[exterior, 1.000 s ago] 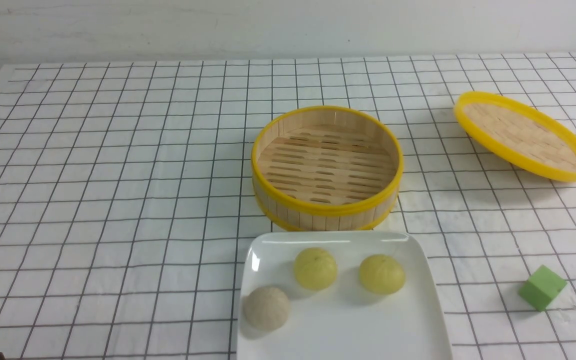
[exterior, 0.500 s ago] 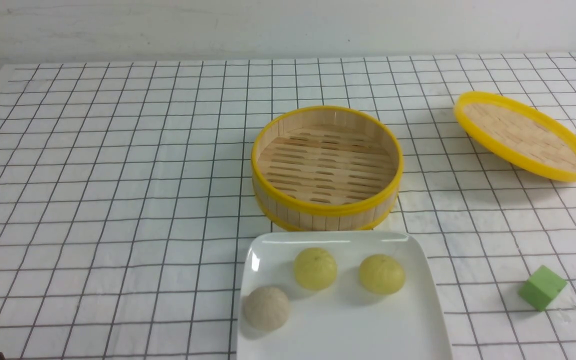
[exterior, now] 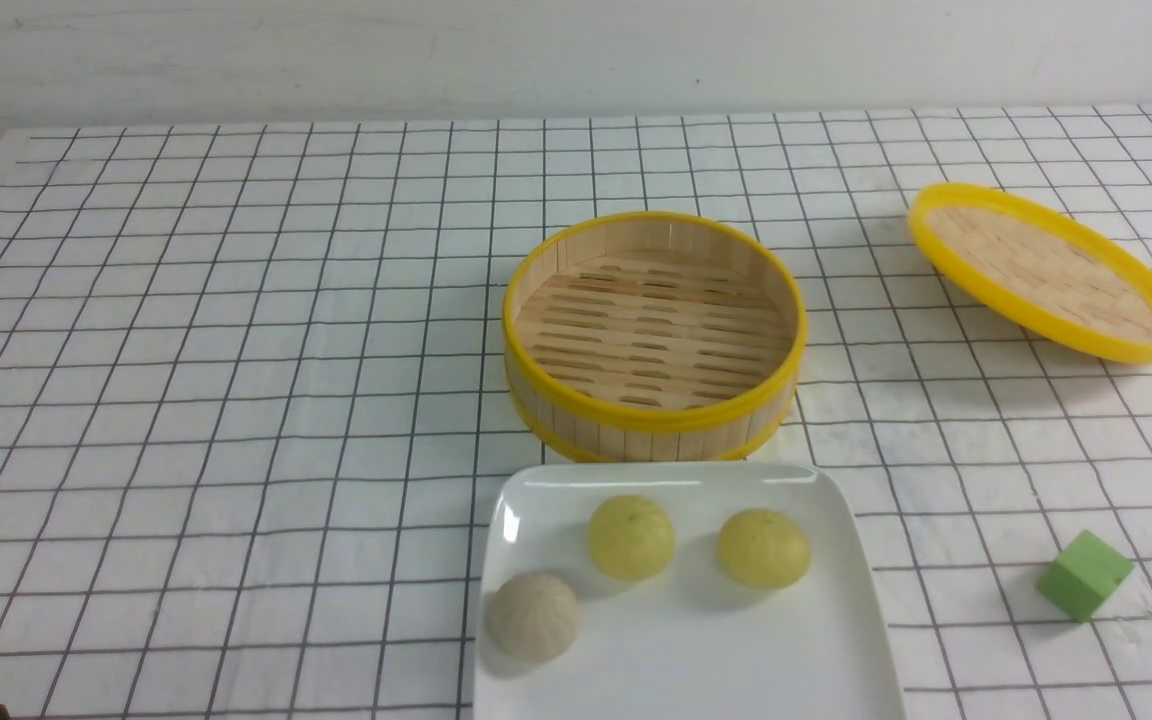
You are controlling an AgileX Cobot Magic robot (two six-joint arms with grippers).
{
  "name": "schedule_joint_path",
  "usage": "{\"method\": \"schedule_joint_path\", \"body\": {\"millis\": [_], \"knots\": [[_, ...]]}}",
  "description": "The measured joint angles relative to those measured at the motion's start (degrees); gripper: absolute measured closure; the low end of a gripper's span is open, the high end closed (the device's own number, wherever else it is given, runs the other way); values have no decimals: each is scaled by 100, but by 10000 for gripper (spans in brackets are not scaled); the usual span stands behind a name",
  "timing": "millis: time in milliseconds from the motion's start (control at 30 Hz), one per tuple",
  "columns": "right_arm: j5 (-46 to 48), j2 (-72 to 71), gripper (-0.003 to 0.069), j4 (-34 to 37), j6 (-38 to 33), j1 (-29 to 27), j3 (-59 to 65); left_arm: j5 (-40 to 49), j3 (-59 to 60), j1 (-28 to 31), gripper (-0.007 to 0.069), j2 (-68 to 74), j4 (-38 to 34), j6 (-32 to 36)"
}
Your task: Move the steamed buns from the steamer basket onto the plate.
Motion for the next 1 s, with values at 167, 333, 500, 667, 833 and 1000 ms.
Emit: {"method": "schedule_joint_path", "body": {"millis": [167, 333, 500, 667, 833, 1000], "knots": [[0, 0, 420, 0, 0, 0, 0, 0, 0, 0, 384, 0, 0, 0], [0, 0, 419, 0, 0, 0, 0, 0, 0, 0, 384, 0, 91, 6], [0, 0, 419, 0, 0, 0, 0, 5, 8, 0, 384, 0, 397, 6], [0, 0, 419, 0, 0, 0, 0, 5, 9, 0, 384, 0, 494, 6], [0, 0, 419, 0, 0, 0, 0, 5, 9, 0, 384, 0, 514, 6], [0, 0, 419, 0, 0, 0, 0, 5, 9, 0, 384, 0, 514, 6]]}}
